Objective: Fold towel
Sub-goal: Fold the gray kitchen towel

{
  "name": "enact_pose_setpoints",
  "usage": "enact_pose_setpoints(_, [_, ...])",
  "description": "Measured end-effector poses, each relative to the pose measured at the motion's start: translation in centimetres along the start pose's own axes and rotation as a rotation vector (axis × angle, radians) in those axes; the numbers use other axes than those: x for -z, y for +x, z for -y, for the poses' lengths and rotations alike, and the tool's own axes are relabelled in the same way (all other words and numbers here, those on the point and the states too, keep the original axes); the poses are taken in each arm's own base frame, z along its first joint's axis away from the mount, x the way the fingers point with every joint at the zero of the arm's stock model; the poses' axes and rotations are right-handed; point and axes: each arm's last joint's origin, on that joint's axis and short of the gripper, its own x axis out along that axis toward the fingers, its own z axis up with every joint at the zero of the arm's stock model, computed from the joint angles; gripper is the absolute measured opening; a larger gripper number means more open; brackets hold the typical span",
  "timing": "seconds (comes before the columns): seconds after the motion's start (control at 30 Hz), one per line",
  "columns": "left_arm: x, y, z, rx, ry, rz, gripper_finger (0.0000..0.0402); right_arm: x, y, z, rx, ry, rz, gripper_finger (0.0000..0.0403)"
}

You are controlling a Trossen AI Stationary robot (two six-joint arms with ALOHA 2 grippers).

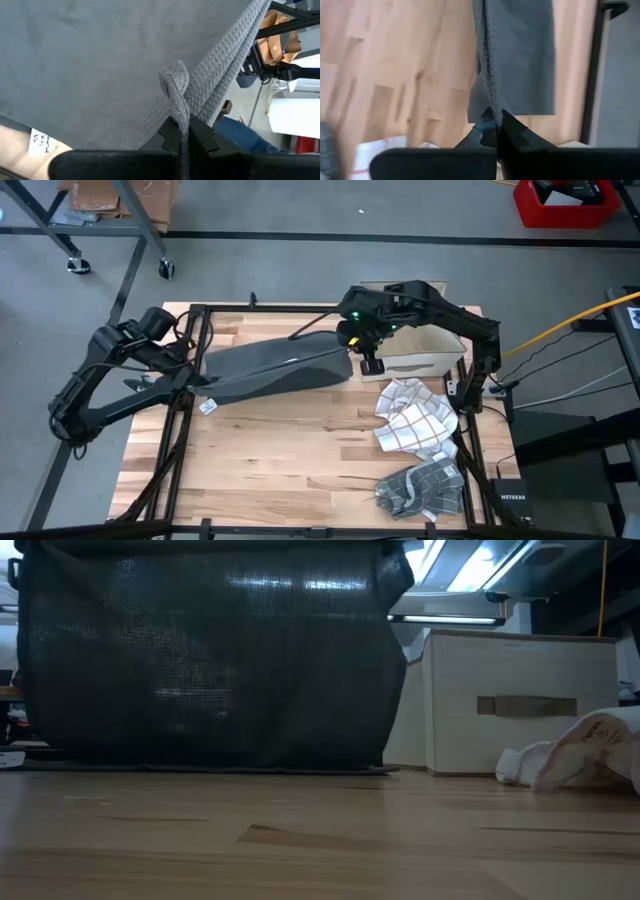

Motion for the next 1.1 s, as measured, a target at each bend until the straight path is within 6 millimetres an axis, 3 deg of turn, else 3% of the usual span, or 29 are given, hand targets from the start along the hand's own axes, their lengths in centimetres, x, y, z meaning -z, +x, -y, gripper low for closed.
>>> enact_pose_setpoints(0.13, [0.1,0.0,0.0,0.000,-0.009,-0.011,0.0000,0.2,1.3,-0.2,-0.075,0.046,-0.032,0.0000])
enact_pose_setpoints(0.33, [0.0,0.1,0.0,-0.028,0.012,-0.008,0.0000,1.2,5.2,-0.5,-0.156,0.082,-0.157,0.0000])
enact_pose_setpoints(0.57, [-0.1,0.3,-0.7,-0.181,-0.005,0.019,0.0000,1.6,8.0,0.0,-0.092,0.045,-0.184,0.0000])
enact_pose_setpoints(0.77, [-0.5,2.3,-2.8,-0.320,-0.082,0.013,0.0000,1.7,8.8,2.5,-0.006,0.075,-0.120,0.0000])
enact_pose_setpoints(0.97, [-1.7,4.2,-4.5,-0.399,-0.113,0.120,0.0000,2.7,9.2,5.9,0.074,0.155,-0.085,0.0000])
enact_pose_setpoints(1.1, [-2.1,4.4,-5.1,-0.508,-0.134,0.179,0.0000,3.1,10.7,8.0,0.090,0.162,-0.091,0.0000])
